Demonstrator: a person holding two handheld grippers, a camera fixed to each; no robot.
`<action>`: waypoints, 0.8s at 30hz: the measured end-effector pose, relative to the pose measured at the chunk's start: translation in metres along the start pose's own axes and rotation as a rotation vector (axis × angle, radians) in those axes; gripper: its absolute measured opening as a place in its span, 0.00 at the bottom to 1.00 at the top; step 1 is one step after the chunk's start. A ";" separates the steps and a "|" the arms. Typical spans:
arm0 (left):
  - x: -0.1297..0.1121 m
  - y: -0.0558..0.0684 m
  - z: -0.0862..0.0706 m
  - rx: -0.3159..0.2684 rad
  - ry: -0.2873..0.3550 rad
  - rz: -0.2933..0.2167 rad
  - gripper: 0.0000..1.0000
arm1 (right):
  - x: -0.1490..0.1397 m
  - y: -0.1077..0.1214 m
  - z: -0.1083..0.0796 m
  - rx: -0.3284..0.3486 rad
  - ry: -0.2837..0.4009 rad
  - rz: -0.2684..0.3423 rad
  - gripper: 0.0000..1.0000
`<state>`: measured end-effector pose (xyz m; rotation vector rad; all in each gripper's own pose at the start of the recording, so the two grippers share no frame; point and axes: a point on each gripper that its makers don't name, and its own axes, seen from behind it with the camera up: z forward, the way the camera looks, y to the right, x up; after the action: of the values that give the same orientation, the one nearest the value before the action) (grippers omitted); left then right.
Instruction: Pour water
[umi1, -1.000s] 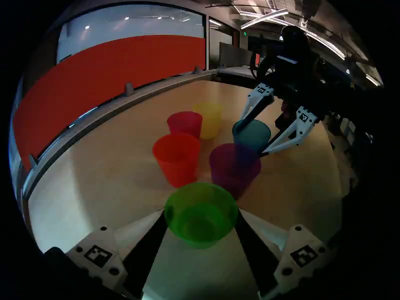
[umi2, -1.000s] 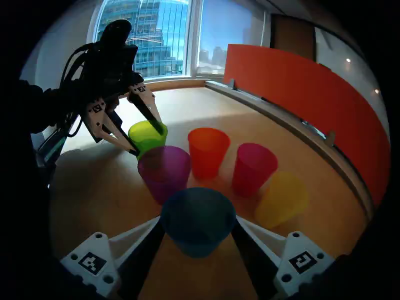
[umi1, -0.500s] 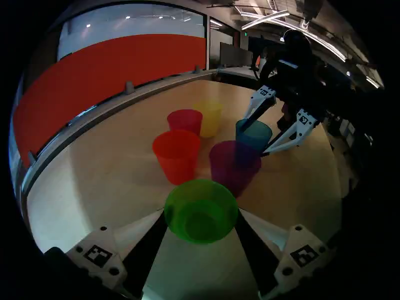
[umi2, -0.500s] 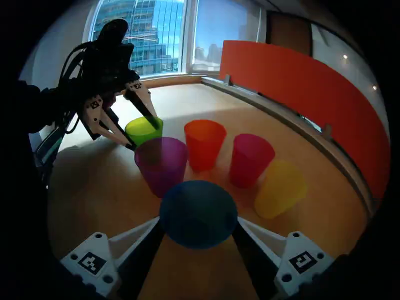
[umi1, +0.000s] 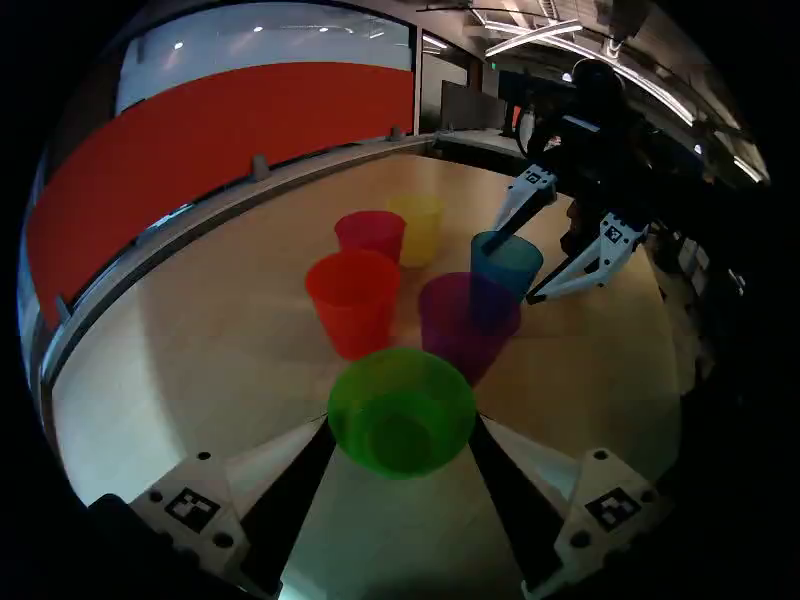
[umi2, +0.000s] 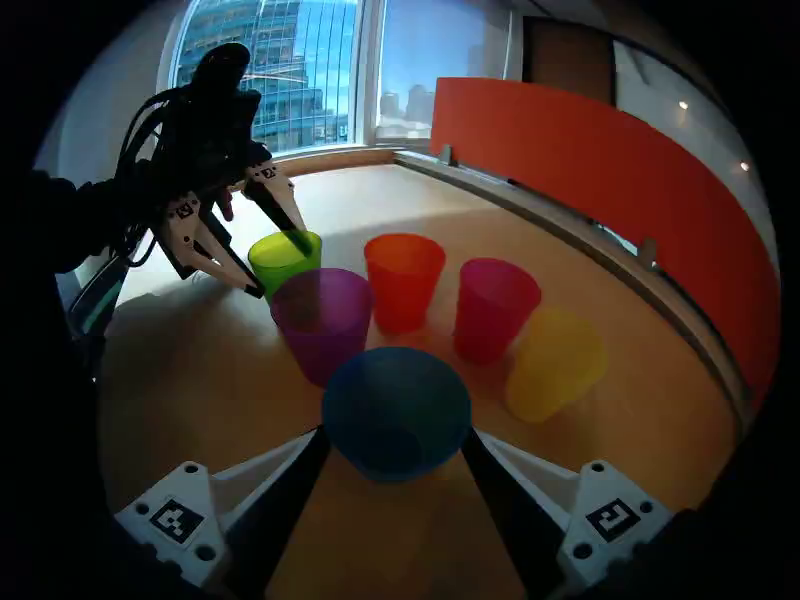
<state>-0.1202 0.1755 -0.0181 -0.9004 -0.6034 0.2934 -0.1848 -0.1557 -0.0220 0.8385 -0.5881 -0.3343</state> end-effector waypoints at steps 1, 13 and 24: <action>-0.001 -0.001 0.000 0.002 -0.004 -0.004 0.93 | 0.000 0.000 -0.001 -0.002 0.000 0.001 1.00; -0.018 -0.005 -0.024 0.050 -0.012 -0.033 0.93 | -0.012 -0.005 -0.025 -0.038 0.010 0.021 1.00; -0.015 -0.002 -0.058 0.115 0.054 -0.064 0.93 | -0.015 -0.011 -0.055 -0.106 0.061 0.045 1.00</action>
<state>-0.0971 0.1304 -0.0494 -0.7747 -0.5584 0.2430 -0.1639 -0.1226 -0.0644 0.7298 -0.5269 -0.2954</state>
